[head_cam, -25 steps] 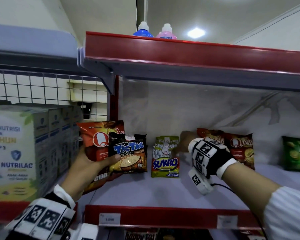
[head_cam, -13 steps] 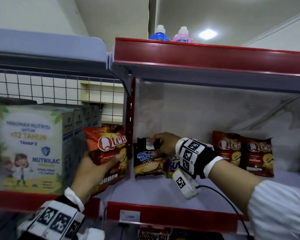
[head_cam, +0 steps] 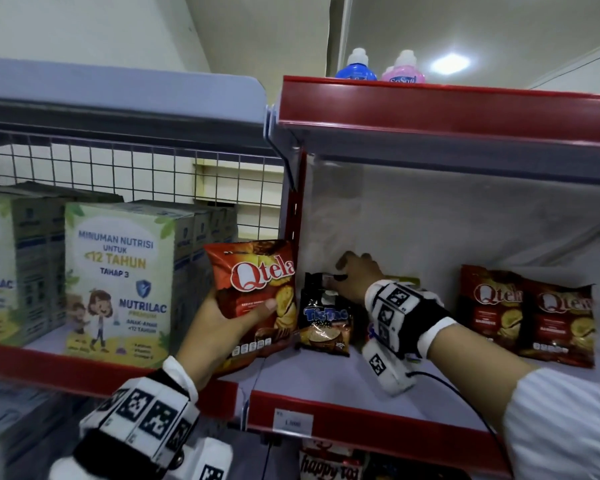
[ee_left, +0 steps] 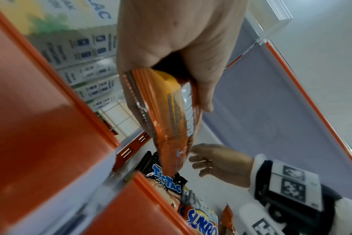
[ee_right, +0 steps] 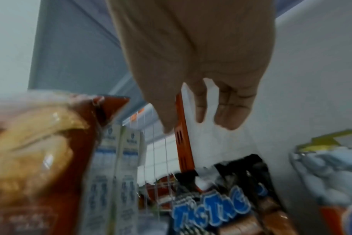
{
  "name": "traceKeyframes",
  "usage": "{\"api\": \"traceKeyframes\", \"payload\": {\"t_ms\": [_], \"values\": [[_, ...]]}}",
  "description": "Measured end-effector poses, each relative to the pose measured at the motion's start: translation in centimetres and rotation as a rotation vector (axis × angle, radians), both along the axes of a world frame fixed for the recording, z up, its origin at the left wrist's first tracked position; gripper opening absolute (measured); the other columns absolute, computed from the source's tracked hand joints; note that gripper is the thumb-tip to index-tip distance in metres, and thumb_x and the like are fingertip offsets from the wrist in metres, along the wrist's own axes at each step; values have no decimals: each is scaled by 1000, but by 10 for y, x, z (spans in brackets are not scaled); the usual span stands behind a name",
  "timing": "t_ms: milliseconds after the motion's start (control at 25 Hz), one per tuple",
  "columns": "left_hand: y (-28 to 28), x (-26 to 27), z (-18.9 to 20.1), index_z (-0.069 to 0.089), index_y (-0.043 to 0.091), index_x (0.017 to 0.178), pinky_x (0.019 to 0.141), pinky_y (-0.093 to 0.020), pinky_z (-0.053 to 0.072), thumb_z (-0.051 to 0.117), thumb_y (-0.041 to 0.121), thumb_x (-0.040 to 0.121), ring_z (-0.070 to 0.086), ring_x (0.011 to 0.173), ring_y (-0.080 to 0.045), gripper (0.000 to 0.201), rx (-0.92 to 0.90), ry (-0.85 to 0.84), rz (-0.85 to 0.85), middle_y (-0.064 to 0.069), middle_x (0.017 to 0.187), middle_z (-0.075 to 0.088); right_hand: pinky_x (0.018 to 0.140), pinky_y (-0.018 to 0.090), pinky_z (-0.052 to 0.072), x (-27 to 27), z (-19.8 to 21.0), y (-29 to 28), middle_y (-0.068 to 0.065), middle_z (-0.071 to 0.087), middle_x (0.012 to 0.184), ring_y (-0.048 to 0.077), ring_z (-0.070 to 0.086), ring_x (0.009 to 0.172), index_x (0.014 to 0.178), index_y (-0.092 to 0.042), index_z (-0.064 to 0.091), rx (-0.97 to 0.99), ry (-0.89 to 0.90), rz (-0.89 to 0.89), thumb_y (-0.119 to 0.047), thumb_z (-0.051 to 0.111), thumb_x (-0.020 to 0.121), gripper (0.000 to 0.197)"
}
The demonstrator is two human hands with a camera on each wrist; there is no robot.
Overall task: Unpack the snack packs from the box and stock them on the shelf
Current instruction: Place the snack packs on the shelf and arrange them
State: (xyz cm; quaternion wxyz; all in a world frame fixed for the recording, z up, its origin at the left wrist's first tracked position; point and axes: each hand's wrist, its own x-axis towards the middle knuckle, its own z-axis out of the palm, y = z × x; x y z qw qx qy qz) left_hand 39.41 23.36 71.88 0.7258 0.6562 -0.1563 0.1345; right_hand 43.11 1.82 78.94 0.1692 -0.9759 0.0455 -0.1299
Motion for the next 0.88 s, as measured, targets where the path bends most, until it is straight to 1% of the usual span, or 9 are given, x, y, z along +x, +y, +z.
{"api": "traceKeyframes", "payload": {"t_ms": [120,240,440,520,560,600,720,800,880], "values": [[-29,-4,9,56,18,124,82,-33,56,81,23,64,69,97,-18,66,-37,4,-62,-2,110,71,85,35,55,-28,17,-13,10,59,124,23,63,105,135,-24,41,561,13,342,-48,62,85,60],[-72,-14,13,57,21,125,81,-37,57,81,27,57,71,96,-19,72,-70,-1,-147,0,110,72,79,31,57,-59,20,-41,5,64,116,19,66,103,136,-35,36,649,50,457,-36,76,75,73],[-154,-32,9,47,18,131,80,-29,56,80,30,62,67,97,-12,77,46,32,-252,2,114,66,87,37,55,-96,21,-126,8,66,114,21,66,101,129,-29,42,666,-59,292,-19,81,72,70],[-190,-40,2,38,19,129,68,-16,49,78,27,71,60,90,-2,71,143,84,-259,2,108,63,79,28,57,-113,25,-177,8,66,114,16,66,96,125,-23,44,679,-104,208,-16,80,73,64],[-207,-44,-2,36,20,129,65,-14,45,77,25,75,60,87,-2,68,193,99,-255,0,104,65,75,23,57,-121,29,-203,7,66,113,13,65,94,122,-20,47,658,-126,159,-17,80,73,59],[-222,-48,-9,36,19,128,65,-15,44,76,25,78,61,86,-6,65,248,107,-242,-3,99,66,75,23,57,-128,32,-230,5,66,112,13,66,93,117,-18,51,629,-135,105,-18,80,73,53],[-261,-57,-29,47,13,118,71,-29,47,72,25,83,64,85,-24,45,413,121,-166,-12,81,64,89,40,54,-139,32,-303,9,68,110,26,67,97,101,-18,62,535,-93,-56,-20,80,73,34],[-280,-62,-39,55,14,105,72,-31,48,71,31,83,65,79,-25,33,501,148,-138,-17,80,66,85,42,54,-141,24,-346,12,67,104,30,65,90,109,-10,61,523,-44,-154,-17,79,75,40],[-288,-65,-45,61,20,94,63,-26,45,71,39,82,63,72,-19,25,608,149,-93,-12,80,70,85,45,53,-140,13,-378,15,65,103,31,63,90,116,-4,59,561,7,-187,-13,78,76,45]]}}
